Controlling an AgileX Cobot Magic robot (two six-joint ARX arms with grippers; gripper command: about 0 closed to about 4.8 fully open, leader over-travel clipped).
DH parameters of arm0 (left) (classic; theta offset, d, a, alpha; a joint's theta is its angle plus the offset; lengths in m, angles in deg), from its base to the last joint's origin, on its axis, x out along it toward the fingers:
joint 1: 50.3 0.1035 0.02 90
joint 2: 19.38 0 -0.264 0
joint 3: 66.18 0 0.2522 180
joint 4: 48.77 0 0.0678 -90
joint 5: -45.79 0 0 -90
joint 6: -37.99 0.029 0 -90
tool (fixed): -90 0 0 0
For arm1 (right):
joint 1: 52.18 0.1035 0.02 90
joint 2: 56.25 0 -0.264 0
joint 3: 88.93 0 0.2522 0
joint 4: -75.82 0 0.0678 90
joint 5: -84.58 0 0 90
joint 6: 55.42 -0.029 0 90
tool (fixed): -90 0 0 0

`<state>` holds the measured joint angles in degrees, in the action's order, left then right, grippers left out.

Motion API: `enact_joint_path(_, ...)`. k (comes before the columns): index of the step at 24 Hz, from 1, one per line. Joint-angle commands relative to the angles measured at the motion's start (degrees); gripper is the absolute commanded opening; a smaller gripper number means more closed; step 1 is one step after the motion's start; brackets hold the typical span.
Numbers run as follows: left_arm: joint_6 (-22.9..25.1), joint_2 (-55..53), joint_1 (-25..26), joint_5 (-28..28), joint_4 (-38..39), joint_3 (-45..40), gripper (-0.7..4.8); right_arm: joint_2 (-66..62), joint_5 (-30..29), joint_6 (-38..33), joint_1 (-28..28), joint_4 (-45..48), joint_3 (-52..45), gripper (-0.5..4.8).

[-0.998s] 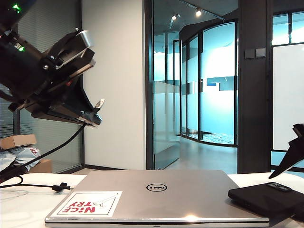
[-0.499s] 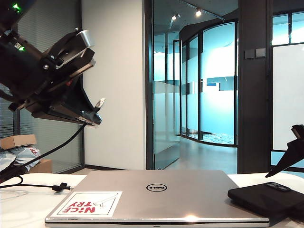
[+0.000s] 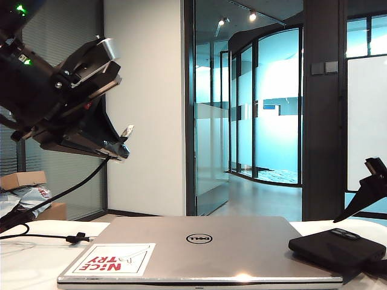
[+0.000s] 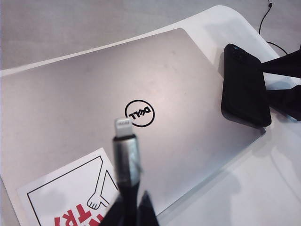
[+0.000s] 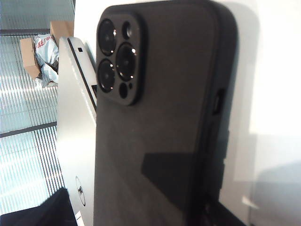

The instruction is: Pick up the charging cable and the phone, plug the charging cable into the charging port on the phone, and finally place them back on the table.

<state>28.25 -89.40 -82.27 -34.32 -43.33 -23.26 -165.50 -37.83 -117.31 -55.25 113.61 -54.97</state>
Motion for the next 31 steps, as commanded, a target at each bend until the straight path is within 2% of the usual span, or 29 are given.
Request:
enact_joint_path(1, 0.3, 0.2, 0.0, 0.2, -0.8, 0.0, -0.06, -0.2, 0.3, 0.4, 0.1, -0.4, -0.1, 3.67)
enact_joint_path(3, 0.3, 0.2, 0.0, 0.2, -0.7, 0.0, -0.06, -0.2, 0.3, 0.4, 0.1, -0.7, -0.1, 3.42)
enact_joint_path(6, 0.3, 0.2, 0.0, 0.2, -0.8, 0.0, -0.06, -0.2, 0.5, 0.4, 0.1, -1.0, -0.1, 2.20)
enact_joint_path(8, 0.3, 0.2, 0.0, 0.2, -0.8, 0.0, -0.06, -0.2, 0.5, 0.4, 0.1, -1.0, 0.0, 1.66)
enact_joint_path(10, 0.3, 0.2, 0.0, 0.2, -0.8, 0.0, -0.06, -0.2, 0.6, 0.4, 0.1, -1.0, 0.0, 1.49)
enact_joint_path(11, 0.3, 0.2, 0.0, 0.2, -0.8, 0.0, -0.06, -0.2, 0.6, 0.4, 0.1, -1.0, 0.0, 1.21)
enact_joint_path(12, 0.3, 0.2, 0.0, 0.2, -0.8, 0.0, -0.06, -0.2, 0.6, 0.4, 0.1, -1.0, 0.0, 0.61)
enact_joint_path(15, 0.3, 0.2, 0.0, 0.2, -0.8, 0.0, -0.06, -0.2, 0.7, 0.4, 0.1, -0.9, 0.0, -0.08)
enact_joint_path(21, 0.3, 0.2, 0.0, 0.2, -0.7, 0.0, -0.06, 1.5, 0.1, 0.7, 0.1, -0.1, 0.1, -0.09)
enact_joint_path(25, 0.3, 0.2, 0.0, 0.2, -0.7, 0.0, -0.06, 7.9, 0.3, 4.4, 0.1, -1.6, 0.1, -0.09)
enact_joint_path(28, 0.2, 0.2, 0.0, 0.2, -0.7, 0.0, -0.06, 16.3, 1.6, 10.5, 0.1, -9.7, 0.1, -0.09)
enact_joint_path(31, 0.3, 0.2, 0.0, 0.2, -0.7, 0.0, -0.06, 25.2, 4.0, 18.5, 0.2, -22.8, 0.5, -0.09)
